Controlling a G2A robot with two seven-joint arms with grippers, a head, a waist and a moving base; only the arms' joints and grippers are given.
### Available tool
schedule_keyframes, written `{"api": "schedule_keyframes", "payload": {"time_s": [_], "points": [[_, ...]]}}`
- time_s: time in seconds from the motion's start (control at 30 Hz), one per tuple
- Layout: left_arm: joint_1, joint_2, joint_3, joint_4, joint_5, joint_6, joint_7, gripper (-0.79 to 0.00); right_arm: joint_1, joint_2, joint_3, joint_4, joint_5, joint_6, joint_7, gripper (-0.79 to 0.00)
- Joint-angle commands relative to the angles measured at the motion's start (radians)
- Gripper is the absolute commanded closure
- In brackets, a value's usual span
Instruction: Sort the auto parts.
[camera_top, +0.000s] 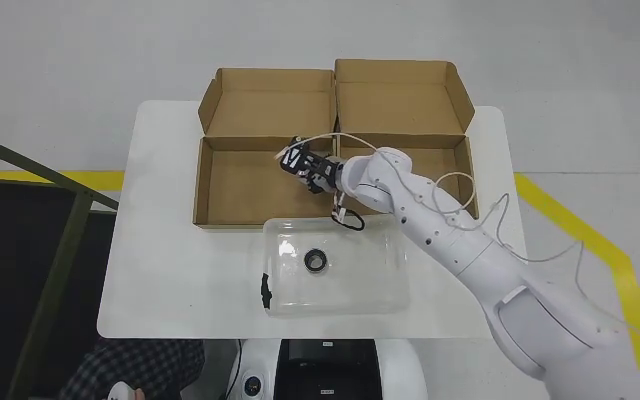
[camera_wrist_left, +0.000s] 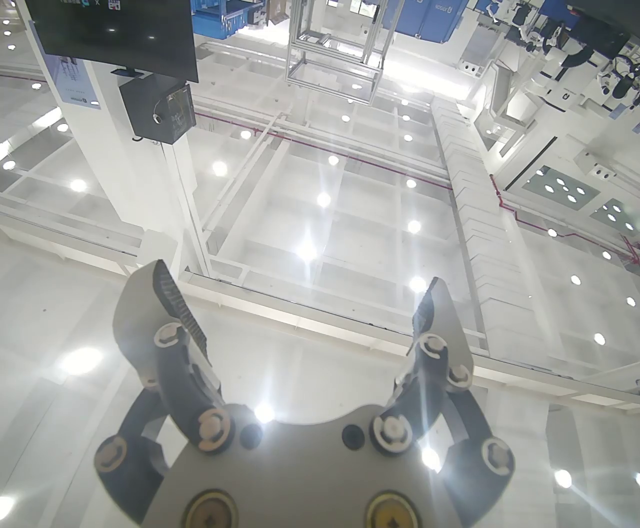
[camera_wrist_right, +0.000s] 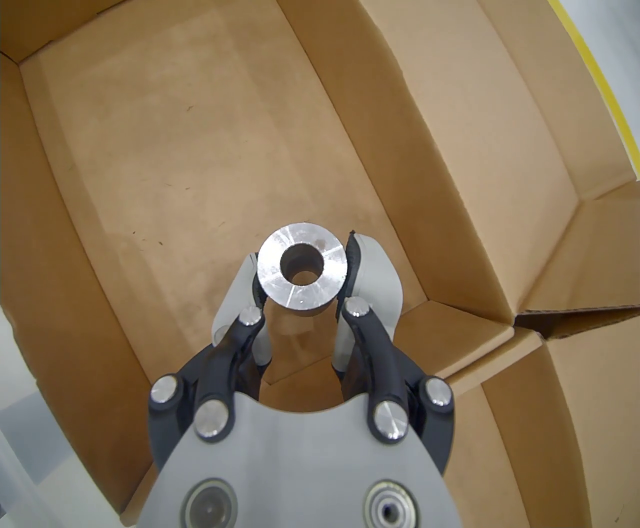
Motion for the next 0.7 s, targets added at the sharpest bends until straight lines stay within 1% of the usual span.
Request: {"api": "schedule_keyframes", "payload": {"time_s": [0.0, 0.13, 0.3, 0.4, 0.53, 0.67], "points": [[0.000, 0.000, 0.000, 0.000, 0.000, 0.000, 0.000, -0.785, 0.001, -0.005, 0.000, 0.001, -0.007, 0.003, 0.008, -0.240], [0.000, 0.000, 0.000, 0.000, 0.000, 0.000, 0.000, -0.785, 0.000, -0.013, 0.005, 0.006, -0.018, 0.004, 0.015, -0.271], [0.000, 0.000, 0.000, 0.000, 0.000, 0.000, 0.000, -0.785, -0.003, -0.019, 0.018, 0.006, -0.028, 0.002, 0.024, -0.283], [0.000, 0.000, 0.000, 0.000, 0.000, 0.000, 0.000, -0.785, -0.010, -0.017, 0.034, -0.018, -0.034, -0.007, 0.021, -0.292], [0.000, 0.000, 0.000, 0.000, 0.000, 0.000, 0.000, -0.785, -0.038, 0.000, 0.073, -0.110, -0.058, -0.021, 0.017, -0.305], [0.000, 0.000, 0.000, 0.000, 0.000, 0.000, 0.000, -0.785, -0.104, 0.034, 0.134, -0.251, -0.092, -0.047, 0.033, -0.317]]}}
